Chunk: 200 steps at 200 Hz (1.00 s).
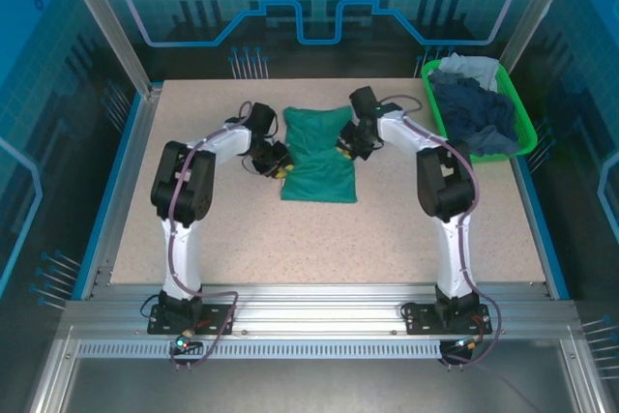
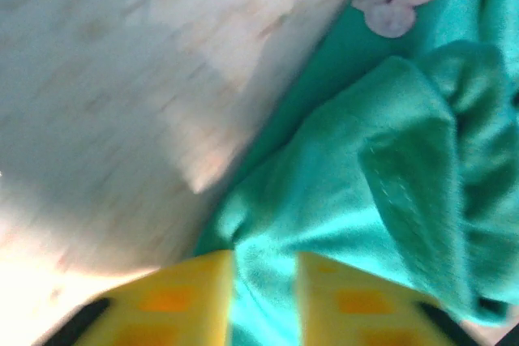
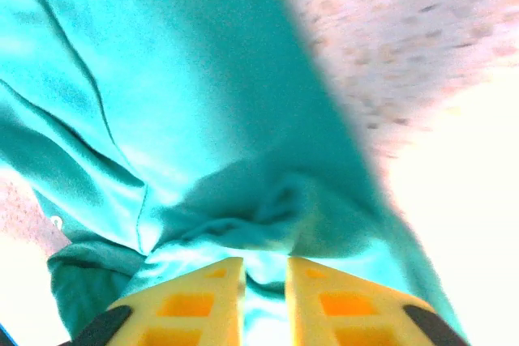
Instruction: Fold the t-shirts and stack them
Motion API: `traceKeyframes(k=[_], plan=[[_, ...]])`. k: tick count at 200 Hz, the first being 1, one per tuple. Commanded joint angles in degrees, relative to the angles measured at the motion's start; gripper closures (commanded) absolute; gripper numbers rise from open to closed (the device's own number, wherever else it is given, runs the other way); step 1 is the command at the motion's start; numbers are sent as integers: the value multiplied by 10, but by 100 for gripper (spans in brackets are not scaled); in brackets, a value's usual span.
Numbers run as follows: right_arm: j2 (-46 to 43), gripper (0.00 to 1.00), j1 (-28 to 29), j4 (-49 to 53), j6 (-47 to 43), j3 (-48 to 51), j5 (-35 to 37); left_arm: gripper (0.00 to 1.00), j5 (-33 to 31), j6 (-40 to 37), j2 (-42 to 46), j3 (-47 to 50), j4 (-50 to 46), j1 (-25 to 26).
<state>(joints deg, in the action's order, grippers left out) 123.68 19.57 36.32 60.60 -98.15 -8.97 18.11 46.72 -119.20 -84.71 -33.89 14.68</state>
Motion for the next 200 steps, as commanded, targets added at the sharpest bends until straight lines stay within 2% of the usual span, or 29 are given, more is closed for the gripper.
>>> traceKeyframes(k=[1, 42, 65, 98, 120, 139, 170, 200], plan=[[-75, 71, -10, 1, -24, 85, 13, 63, -1, 24, 89, 68, -5, 2], [-139, 57, 6, -21, -32, 226, -55, 53, 55, 114, 140, 188, 39, 11], [-132, 51, 29, -12, -58, 231, -59, 50, 73, 157, 135, 210, 74, 16], [-98, 51, 40, 21, -65, 219, -41, 50, 69, 169, 95, 192, 78, 23], [-90, 53, 43, 49, -66, 210, -29, 55, 64, 168, 76, 181, 93, 24], [-100, 54, 52, 85, -67, 207, 2, 64, 58, 167, 62, 164, 101, 27], [-134, 53, 56, 88, -68, 229, 30, 81, 51, 171, 46, 143, 114, 34], [-117, 53, 60, 69, -75, 225, 10, 89, 46, 172, 45, 138, 120, 38]])
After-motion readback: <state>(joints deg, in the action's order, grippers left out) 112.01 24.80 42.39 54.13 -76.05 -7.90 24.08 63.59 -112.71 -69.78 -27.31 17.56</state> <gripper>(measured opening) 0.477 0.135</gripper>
